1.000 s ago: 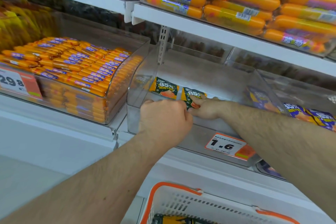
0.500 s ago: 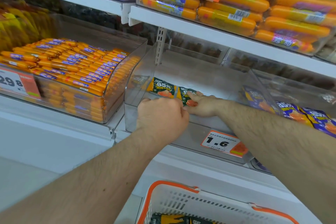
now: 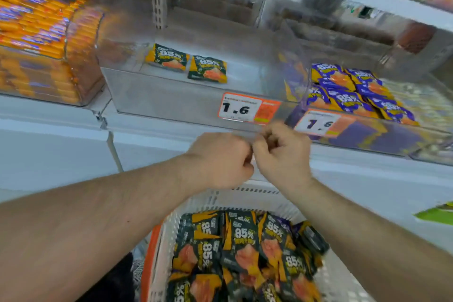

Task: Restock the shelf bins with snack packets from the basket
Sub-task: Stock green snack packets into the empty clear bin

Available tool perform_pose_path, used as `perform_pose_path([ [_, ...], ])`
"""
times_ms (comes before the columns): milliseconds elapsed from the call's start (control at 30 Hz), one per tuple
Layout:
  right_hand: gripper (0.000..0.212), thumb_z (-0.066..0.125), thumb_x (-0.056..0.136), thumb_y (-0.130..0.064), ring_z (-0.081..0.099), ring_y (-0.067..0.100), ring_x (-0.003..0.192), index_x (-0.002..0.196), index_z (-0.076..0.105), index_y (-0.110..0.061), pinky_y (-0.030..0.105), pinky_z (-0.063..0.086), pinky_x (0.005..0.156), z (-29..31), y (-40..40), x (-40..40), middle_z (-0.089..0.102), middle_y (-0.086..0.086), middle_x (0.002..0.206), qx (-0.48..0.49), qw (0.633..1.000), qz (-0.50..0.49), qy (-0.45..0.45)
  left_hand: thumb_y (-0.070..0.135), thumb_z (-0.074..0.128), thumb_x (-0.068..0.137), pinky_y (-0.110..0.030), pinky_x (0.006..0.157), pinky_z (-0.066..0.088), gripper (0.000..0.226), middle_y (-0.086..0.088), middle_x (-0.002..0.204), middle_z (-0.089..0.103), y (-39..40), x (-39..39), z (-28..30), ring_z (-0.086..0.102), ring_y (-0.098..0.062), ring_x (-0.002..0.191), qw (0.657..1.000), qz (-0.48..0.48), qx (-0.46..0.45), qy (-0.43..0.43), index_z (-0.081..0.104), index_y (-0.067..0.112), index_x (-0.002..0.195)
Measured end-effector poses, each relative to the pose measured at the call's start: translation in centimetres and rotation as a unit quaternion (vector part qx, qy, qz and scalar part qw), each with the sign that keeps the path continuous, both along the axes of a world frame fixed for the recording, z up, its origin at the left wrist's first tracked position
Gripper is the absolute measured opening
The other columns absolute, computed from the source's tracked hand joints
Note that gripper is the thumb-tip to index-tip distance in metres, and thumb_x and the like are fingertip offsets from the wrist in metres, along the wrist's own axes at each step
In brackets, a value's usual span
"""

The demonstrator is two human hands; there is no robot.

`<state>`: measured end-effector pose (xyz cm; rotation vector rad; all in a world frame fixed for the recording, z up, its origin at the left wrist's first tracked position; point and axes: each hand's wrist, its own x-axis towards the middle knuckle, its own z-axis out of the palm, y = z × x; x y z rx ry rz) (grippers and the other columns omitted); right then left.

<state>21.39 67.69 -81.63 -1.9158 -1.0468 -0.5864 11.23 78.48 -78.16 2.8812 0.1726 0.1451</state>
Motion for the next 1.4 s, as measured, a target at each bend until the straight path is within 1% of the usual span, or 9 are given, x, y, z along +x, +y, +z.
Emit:
perform_pose_path([
  [133, 0.018, 0.056, 0.086, -0.022, 0.052, 0.021, 0.052, 0.071, 0.061, -0.013, 0.031, 0.045, 0.052, -8.8, -4.0, 0.7, 0.056, -0.001, 0.056, -0.213, 0.956, -0.053, 0.195, 0.026, 0.046, 0.091, -0.031, 0.066, 0.045, 0.016, 0.004, 0.087, 0.062, -0.5, 0.4, -3.2, 0.056, -0.02, 0.079, 0.986, -0.038, -0.023, 0.163, 0.061, 0.027, 0.085],
  [433, 0.029, 0.055, 0.09, -0.015, 0.03, 0.017, 0.049, 0.067, 0.038, -0.012, 0.033, 0.03, 0.053, -17.6, -7.8, -2.1, 0.033, 0.002, 0.055, -0.391, 0.647, -0.219, 0.617, 0.026, 0.046, 0.097, -0.034, 0.085, 0.049, 0.02, 0.007, 0.108, 0.063, -0.6, 1.0, -5.5, 0.057, -0.015, 0.093, 0.958, -0.081, -0.053, 0.27, 0.063, 0.025, 0.108],
  [567, 0.026, 0.048, 0.098, -0.003, 0.045, 0.015, 0.054, 0.074, 0.047, -0.011, 0.015, 0.038, 0.032, -17.0, -7.3, -3.6, 0.046, 0.006, 0.069, -0.358, 0.641, -0.181, 0.655, 0.026, 0.047, 0.098, -0.034, 0.089, 0.047, 0.021, 0.008, 0.112, 0.062, -0.1, 0.9, -5.6, 0.056, -0.014, 0.097, 0.954, -0.077, -0.056, 0.284, 0.063, 0.026, 0.112],
  [667, 0.018, 0.044, 0.102, -0.016, 0.055, 0.021, 0.073, 0.097, 0.059, -0.008, 0.024, 0.046, 0.064, -17.3, -6.7, -3.1, 0.056, 0.009, 0.087, -0.387, 0.623, -0.174, 0.657, 0.026, 0.046, 0.098, -0.033, 0.09, 0.047, 0.023, 0.008, 0.115, 0.063, 0.1, 0.8, -5.5, 0.055, -0.013, 0.097, 0.954, -0.073, -0.059, 0.285, 0.063, 0.025, 0.114],
  [767, 0.027, 0.047, 0.098, -0.007, 0.045, 0.017, 0.056, 0.072, 0.048, -0.016, 0.027, 0.041, 0.056, -17.5, -6.8, -1.9, 0.047, 0.006, 0.067, -0.388, 0.69, -0.188, 0.581, 0.025, 0.046, 0.098, -0.033, 0.091, 0.046, 0.026, 0.007, 0.118, 0.061, 0.4, 0.8, -5.1, 0.056, -0.014, 0.104, 0.953, -0.061, -0.064, 0.291, 0.063, 0.023, 0.119],
  [1133, 0.04, 0.041, 0.094, 0.008, 0.071, 0.03, 0.07, 0.08, 0.063, -0.022, 0.038, 0.059, 0.064, -2.7, -3.1, 0.1, 0.071, 0.014, 0.075, -0.232, 0.818, 0.045, 0.525, 0.038, 0.068, 0.088, -0.037, 0.097, 0.048, 0.052, 0.0, 0.131, 0.056, 3.4, 1.1, -1.7, 0.056, -0.023, 0.119, 0.945, 0.008, -0.208, 0.251, 0.05, 0.019, 0.133],
  [1233, 0.036, 0.047, 0.093, 0.006, 0.067, 0.017, 0.071, 0.083, 0.063, -0.024, 0.032, 0.052, 0.066, -0.2, -2.5, -0.5, 0.069, 0.004, 0.078, -0.162, 0.888, 0.052, 0.427, 0.013, 0.07, 0.086, -0.027, 0.071, 0.053, 0.017, 0.006, 0.089, 0.066, 4.2, 0.8, -0.4, 0.064, -0.016, 0.086, 0.941, -0.008, -0.289, 0.174, 0.058, 0.026, 0.088],
  [1333, 0.025, 0.057, 0.091, -0.003, 0.065, 0.006, 0.089, 0.105, 0.057, -0.024, 0.037, 0.059, 0.067, 1.5, -2.4, -1.5, 0.058, 0.007, 0.109, -0.053, 0.959, 0.056, 0.271, 0.002, 0.064, 0.089, -0.022, 0.061, 0.053, 0.021, 0.014, 0.085, 0.069, 5.2, 0.1, 1.7, 0.066, -0.008, 0.078, 0.91, 0.013, -0.401, 0.105, 0.061, 0.023, 0.092],
  [1400, 0.027, 0.064, 0.082, -0.021, 0.05, 0.001, 0.117, 0.109, 0.057, -0.018, 0.027, 0.049, 0.095, 3.0, -2.4, -1.8, 0.043, -0.003, 0.126, -0.038, 0.995, 0.069, 0.054, 0.0, 0.063, 0.09, -0.019, 0.059, 0.052, 0.02, 0.012, 0.081, 0.07, 5.8, -0.3, 3.1, 0.066, -0.004, 0.072, 0.89, 0.029, -0.453, 0.047, 0.063, 0.018, 0.097],
])
